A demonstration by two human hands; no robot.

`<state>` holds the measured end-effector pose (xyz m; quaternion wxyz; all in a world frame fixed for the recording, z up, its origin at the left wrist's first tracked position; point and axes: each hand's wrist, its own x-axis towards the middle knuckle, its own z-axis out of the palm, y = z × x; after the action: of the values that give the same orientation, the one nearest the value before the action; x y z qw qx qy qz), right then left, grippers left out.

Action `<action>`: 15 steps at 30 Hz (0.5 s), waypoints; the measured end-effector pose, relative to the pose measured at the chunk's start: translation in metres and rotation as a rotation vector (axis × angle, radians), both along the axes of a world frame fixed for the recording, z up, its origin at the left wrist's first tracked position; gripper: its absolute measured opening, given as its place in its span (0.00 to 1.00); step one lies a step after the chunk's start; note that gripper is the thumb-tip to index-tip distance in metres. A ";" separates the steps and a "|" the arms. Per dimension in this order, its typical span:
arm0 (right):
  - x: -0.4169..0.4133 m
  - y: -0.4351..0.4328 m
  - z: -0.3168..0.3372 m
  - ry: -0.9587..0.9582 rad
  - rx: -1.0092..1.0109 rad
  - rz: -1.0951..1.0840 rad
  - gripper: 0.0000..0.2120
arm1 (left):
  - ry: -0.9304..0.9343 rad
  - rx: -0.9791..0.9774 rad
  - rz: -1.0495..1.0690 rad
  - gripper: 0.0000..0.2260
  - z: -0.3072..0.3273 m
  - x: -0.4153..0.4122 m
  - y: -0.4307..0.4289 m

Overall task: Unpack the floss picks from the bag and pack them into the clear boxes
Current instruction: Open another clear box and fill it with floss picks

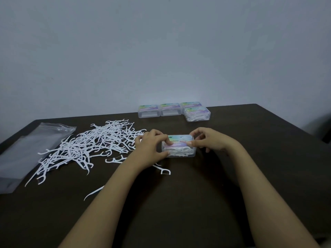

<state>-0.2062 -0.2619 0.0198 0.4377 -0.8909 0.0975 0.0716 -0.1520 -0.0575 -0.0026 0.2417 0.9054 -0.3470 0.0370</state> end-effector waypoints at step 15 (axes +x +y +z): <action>0.005 -0.006 -0.004 -0.040 0.102 -0.123 0.18 | -0.023 0.089 0.062 0.13 -0.001 0.000 -0.013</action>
<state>-0.2016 -0.2677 0.0155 0.4879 -0.8611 0.1393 0.0317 -0.1521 -0.0706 -0.0033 0.1959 0.9251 -0.3229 0.0396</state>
